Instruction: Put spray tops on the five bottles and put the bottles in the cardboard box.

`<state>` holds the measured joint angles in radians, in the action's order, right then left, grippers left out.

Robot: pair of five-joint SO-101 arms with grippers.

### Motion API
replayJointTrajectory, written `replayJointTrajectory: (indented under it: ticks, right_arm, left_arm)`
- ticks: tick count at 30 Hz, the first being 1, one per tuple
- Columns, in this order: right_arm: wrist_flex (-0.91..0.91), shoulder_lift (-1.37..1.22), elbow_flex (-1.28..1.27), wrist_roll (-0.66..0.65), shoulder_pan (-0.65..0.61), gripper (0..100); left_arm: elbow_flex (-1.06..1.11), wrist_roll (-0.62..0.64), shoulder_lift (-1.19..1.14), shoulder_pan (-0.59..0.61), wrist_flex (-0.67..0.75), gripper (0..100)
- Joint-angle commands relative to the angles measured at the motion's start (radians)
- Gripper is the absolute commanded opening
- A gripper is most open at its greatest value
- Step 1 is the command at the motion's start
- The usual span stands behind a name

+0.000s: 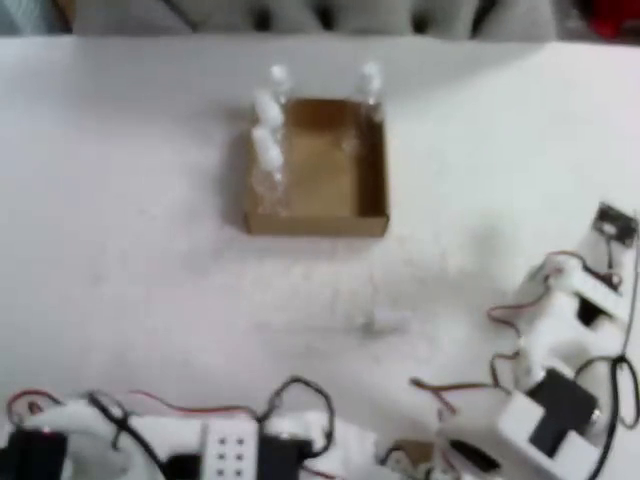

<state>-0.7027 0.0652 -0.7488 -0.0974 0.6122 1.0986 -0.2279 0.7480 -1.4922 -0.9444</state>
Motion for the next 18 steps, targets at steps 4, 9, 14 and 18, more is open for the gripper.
replayJointTrajectory:
  ticks: [4,9,14,18]
  right_arm:
    - [-0.005,0.004,0.044,0.009,-0.031,1.5]
    - [-0.004,0.004,0.044,0.009,-0.031,1.5]
    - [-0.004,0.004,0.044,0.009,-0.033,1.5]
    - [-0.004,0.004,0.044,0.009,-0.033,1.5]
  left_arm:
    - [-0.034,0.014,-0.007,-0.143,-0.075,2]
    - [-0.031,0.015,-0.013,-0.209,-0.104,2]
    - [0.008,0.015,-0.015,-0.159,-0.097,2]
    - [0.037,0.015,-0.015,-0.077,-0.048,2]
